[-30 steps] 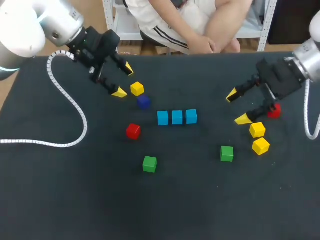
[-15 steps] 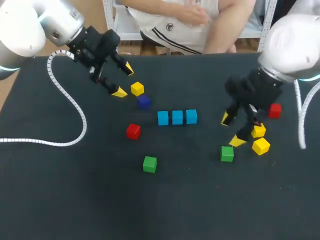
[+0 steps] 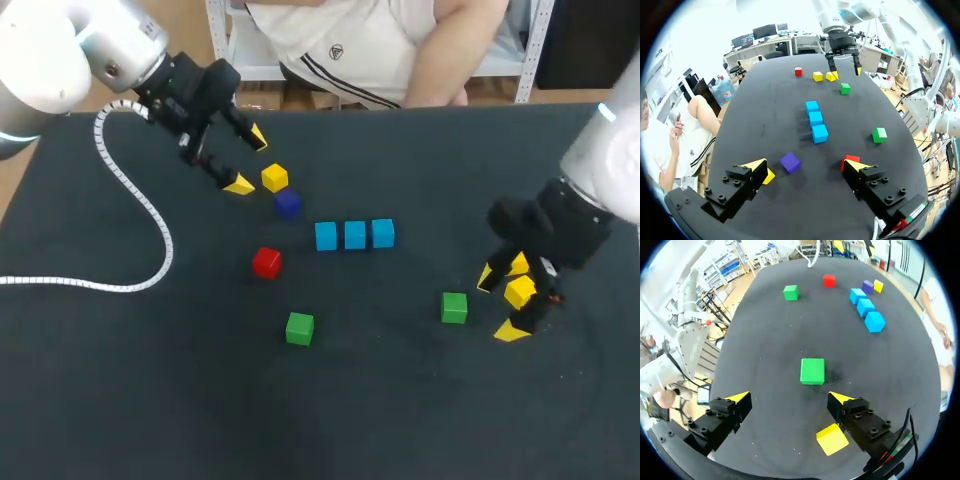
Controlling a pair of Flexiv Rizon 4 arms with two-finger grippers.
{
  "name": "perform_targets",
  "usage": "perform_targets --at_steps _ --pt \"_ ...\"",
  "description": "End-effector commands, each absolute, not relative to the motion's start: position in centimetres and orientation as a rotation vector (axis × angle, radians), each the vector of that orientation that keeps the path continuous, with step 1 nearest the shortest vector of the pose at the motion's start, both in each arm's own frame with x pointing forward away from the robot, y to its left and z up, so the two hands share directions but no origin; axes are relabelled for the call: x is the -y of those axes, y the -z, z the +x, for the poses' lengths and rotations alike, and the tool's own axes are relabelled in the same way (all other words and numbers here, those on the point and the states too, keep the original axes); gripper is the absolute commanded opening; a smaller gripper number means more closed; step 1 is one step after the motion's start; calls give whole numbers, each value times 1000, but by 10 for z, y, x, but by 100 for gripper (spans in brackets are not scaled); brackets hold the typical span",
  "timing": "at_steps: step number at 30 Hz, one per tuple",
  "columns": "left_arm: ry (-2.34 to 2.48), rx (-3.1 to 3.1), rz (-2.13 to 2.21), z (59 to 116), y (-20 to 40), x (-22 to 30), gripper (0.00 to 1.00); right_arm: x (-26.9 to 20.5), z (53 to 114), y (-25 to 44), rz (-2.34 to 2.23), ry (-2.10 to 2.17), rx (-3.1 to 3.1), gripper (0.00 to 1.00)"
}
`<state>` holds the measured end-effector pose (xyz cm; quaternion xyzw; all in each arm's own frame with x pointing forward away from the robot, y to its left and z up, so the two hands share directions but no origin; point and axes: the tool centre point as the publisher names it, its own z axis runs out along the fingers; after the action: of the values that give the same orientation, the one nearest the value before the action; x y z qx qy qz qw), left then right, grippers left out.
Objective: Place the blue cubes, place green cubes on the blue cubes, place the yellow cubes on the green cubes, then place the red cubes on the yellow cubes, and place purple cube on the red cubes.
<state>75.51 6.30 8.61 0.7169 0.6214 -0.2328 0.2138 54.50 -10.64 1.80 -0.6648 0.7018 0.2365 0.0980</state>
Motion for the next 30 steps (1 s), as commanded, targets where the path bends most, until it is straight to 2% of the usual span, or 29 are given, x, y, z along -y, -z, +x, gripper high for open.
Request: perform_targets --at_steps 1,11,30 --pt "651 -1722 1996 758 -86 -63 100 110 546 -9 -1840 -710 -1966 100" --pt "651 -1722 1996 758 -86 -63 100 83 573 0 -1900 -755 -1872 100" --pt "651 -1722 1996 758 -86 -63 100 79 588 14 -1802 -849 -1877 100"
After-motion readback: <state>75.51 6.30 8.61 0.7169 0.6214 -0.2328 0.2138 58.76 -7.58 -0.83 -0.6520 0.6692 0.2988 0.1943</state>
